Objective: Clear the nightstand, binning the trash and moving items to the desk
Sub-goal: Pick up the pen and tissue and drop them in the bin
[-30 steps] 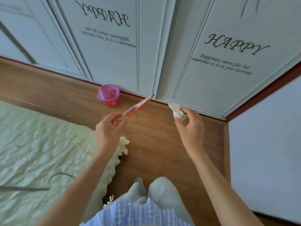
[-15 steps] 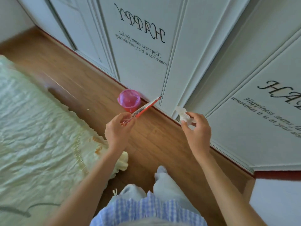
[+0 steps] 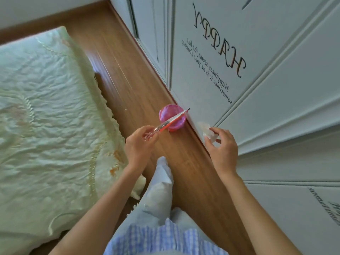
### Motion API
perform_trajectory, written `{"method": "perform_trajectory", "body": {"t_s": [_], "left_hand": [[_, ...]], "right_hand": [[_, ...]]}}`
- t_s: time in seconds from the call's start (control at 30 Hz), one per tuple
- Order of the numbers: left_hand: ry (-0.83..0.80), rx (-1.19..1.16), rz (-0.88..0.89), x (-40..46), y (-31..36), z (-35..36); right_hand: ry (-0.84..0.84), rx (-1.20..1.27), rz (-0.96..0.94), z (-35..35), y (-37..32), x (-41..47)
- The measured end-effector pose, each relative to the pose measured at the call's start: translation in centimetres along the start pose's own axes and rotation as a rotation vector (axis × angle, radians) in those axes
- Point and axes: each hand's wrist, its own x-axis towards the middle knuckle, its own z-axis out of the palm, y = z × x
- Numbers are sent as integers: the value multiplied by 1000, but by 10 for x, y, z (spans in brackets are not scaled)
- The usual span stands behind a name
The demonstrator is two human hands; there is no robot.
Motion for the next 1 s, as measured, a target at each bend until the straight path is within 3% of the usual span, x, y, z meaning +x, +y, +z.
{"method": "perform_trajectory", "body": {"t_s": [0.53, 1.0], "left_hand": [[-31, 184, -128, 231, -28, 74], [-155, 342, -333, 308, -199, 285]], "right_hand": [[-95, -7, 53, 146, -2, 223], [-335, -90, 186, 369, 148, 292]]}}
